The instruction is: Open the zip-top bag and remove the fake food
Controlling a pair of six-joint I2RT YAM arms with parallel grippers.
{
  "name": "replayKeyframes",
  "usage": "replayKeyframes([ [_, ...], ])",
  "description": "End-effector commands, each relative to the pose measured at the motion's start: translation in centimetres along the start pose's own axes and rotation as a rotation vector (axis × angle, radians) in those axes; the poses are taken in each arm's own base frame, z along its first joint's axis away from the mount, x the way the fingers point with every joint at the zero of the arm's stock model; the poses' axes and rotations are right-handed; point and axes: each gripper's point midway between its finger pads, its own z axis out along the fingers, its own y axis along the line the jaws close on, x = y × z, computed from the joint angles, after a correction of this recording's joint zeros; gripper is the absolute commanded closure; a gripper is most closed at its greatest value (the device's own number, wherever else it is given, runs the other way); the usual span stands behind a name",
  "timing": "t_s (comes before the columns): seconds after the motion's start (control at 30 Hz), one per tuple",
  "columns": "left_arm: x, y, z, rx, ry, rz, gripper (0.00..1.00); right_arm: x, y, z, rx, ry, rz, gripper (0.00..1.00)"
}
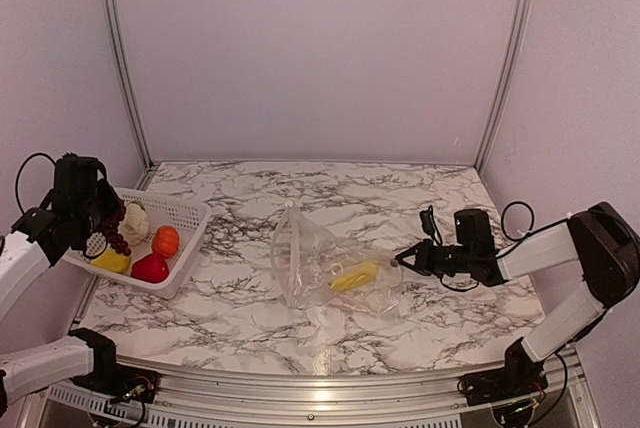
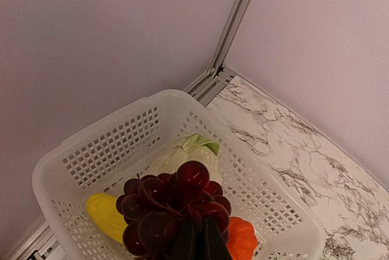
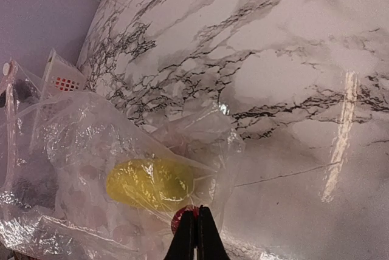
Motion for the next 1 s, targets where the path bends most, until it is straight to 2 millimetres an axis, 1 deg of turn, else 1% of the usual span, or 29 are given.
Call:
replayKeyframes([
  [0.0, 2.3, 2.3, 2.3, -0.084, 0.088, 0.002, 0.87, -0.4, -0.1, 0.1, -0.008, -0.004, -0.011, 1.00],
  [0.03, 2.5, 2.2, 2.6, -0.070, 0.100, -0.001, 0.78, -0.4, 0.0, 0.2, -0.009, -0.003, -0.012, 1.00],
  [0.1, 3.0, 0.8, 2.9, 0.014, 0.123, 0.008, 0.53, -0.4, 0.0, 0.2, -0.012, 0.000, -0.012, 1.00],
  [0.13, 3.0, -0.1, 2.8, 0.064, 0.128, 0.027, 0.47, -0.4, 0.0, 0.2, -0.013, 0.002, -0.013, 1.00],
  [0.17, 3.0, -0.6, 2.7, 0.095, 0.134, 0.037, 0.43, -0.3, 0.0, 0.2, -0.014, 0.004, -0.011, 1.00],
  [0.23, 3.3, -1.8, 2.4, 0.160, 0.155, 0.061, 0.39, -0.3, 0.0, 0.2, -0.015, 0.005, -0.011, 1.00],
  [0.27, 3.5, -2.6, 2.2, 0.213, 0.166, 0.072, 0.39, -0.3, 0.1, 0.3, -0.016, 0.008, -0.010, 1.00],
  [0.3, 3.7, -4.0, 1.7, 0.292, 0.178, 0.083, 0.40, -0.3, 0.1, 0.3, -0.019, 0.011, -0.011, 1.00],
  [0.4, 5.1, -8.6, -0.7, 0.546, 0.215, 0.155, 0.42, -0.3, 0.0, 0.4, -0.017, 0.016, -0.013, 1.00],
  [0.43, 5.8, -9.7, -1.4, 0.602, 0.227, 0.188, 0.42, -0.3, 0.1, 0.5, -0.021, 0.018, -0.011, 1.00],
  [0.47, 6.5, -11.3, -2.5, 0.681, 0.229, 0.231, 0.43, -0.3, 0.1, 0.6, -0.024, 0.021, -0.007, 1.00],
  [0.57, 9.4, -14.8, -5.2, 0.864, 0.246, 0.325, 0.46, -0.4, 0.1, 0.7, -0.027, 0.021, -0.004, 1.00],
  [0.63, 10.7, -16.9, -6.9, 0.975, 0.238, 0.352, 0.49, -0.3, 0.1, 0.7, -0.026, 0.024, -0.005, 1.00],
  [0.8, 14.1, -20.8, -10.6, 1.170, 0.258, 0.479, 0.58, -0.2, 0.1, 0.6, -0.026, 0.031, -0.008, 1.00],
  [0.87, 15.7, -22.1, -12.1, 1.231, 0.264, 0.557, 0.61, -0.1, 0.1, 0.7, -0.031, 0.036, -0.006, 1.00],
  [0.97, 17.6, -23.6, -13.6, 1.285, 0.257, 0.693, 0.64, 0.0, 0.1, 0.7, -0.034, 0.039, -0.005, 1.00],
])
